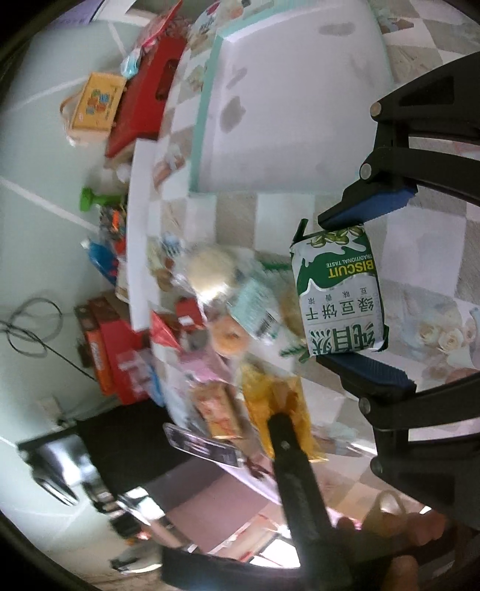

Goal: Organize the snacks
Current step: 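Carry both packs into the teal-rimmed tray and open both tools, then withdraw both open tools from the tray back over the snacks, then grasp the round cookie pack with the right tool while the left tool grasps the red candy, then carry the candy and cookie into the tray and open both tools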

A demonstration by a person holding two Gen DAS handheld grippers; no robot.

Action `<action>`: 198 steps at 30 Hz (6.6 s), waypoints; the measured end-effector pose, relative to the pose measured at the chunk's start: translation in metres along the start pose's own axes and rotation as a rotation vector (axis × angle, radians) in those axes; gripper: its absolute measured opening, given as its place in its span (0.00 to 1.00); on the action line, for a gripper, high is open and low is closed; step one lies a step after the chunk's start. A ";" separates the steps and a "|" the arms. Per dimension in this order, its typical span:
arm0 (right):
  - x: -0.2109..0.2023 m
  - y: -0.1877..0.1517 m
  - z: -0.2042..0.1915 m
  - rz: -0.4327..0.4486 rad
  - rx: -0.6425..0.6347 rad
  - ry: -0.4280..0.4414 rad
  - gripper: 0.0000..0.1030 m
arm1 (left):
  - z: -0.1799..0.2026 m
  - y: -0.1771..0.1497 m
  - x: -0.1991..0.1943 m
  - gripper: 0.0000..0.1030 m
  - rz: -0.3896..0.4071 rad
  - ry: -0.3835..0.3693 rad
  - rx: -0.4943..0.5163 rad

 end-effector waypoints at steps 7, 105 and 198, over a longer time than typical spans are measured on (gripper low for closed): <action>-0.012 0.012 0.075 0.039 0.162 -0.177 0.67 | 0.042 0.008 -0.007 0.56 0.072 -0.067 0.103; 0.042 -0.006 -0.029 -0.046 -0.096 0.009 0.99 | -0.040 -0.006 0.026 1.00 -0.080 0.121 -0.135; -0.011 -0.010 0.095 0.006 0.315 -0.104 0.56 | 0.038 -0.038 0.060 0.33 -0.269 -0.031 0.124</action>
Point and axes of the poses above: each gripper's, at about its wrist camera, not at the fingertips, and x roughly the way its jaws point, z to its right, y to its top, the point moved 6 cm from there along x, roughly the way its jaws point, and after that the axes turned 5 degrees about -x, right-handed, at the moved point
